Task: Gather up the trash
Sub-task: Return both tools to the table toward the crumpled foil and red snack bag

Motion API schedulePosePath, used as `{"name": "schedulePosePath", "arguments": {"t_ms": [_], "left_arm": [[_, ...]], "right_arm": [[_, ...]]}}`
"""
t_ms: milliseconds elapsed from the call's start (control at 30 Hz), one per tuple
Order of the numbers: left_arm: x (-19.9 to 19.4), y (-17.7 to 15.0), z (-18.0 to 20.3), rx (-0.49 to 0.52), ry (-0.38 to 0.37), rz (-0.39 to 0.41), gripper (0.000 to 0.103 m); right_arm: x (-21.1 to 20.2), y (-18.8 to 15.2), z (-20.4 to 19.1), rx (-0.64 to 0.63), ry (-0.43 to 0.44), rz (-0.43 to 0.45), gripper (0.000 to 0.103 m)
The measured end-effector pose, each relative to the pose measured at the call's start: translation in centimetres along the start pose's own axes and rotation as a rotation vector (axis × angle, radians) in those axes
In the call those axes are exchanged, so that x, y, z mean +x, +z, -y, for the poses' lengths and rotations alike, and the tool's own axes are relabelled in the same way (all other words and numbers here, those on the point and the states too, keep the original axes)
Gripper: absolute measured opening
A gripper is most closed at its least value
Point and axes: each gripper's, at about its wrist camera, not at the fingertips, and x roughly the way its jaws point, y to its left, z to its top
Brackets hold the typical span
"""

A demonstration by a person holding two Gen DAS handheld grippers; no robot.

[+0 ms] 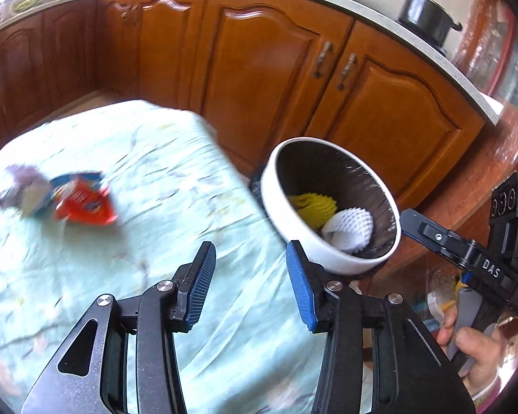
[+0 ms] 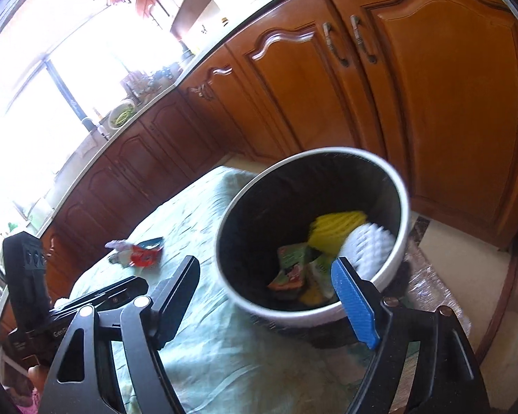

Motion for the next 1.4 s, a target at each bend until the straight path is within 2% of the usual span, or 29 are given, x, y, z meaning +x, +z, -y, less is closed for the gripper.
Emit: {"name": "schedulePosePath", "arguments": {"t_ms": [200,600,833,1033,1400], "left_arm": [[-3.0,-2.0,-5.1,-0.102,0.057,0.028,0.043],[-6.7,-3.9,-12.7,-0.215,0.134,0.071,0.043],[-7.2,-3.3,-15.6,-0.244,0.141,0.069,0.043],[-6.9,-2.2,-17.5,-0.265,0.146,0.069,0.046],[-4.9,0.7,-19.5,-0.228,0.179,0.042,0.049]], "right_arm": [[1.3,-1.7,-3.6,-0.037,0.061,-0.05,0.081],[5.2,-4.0,-10.5,-0.117,0.132,-0.134,0.083],[7.4,-3.7,-13.6,-0.15,0.152,-0.157,0.083],[9.4,-3.0,-14.6,-0.139,0.178,-0.188,0.083],[15.0,-0.7,-17.3,-0.118,0.241,-0.254,0.083]]}}
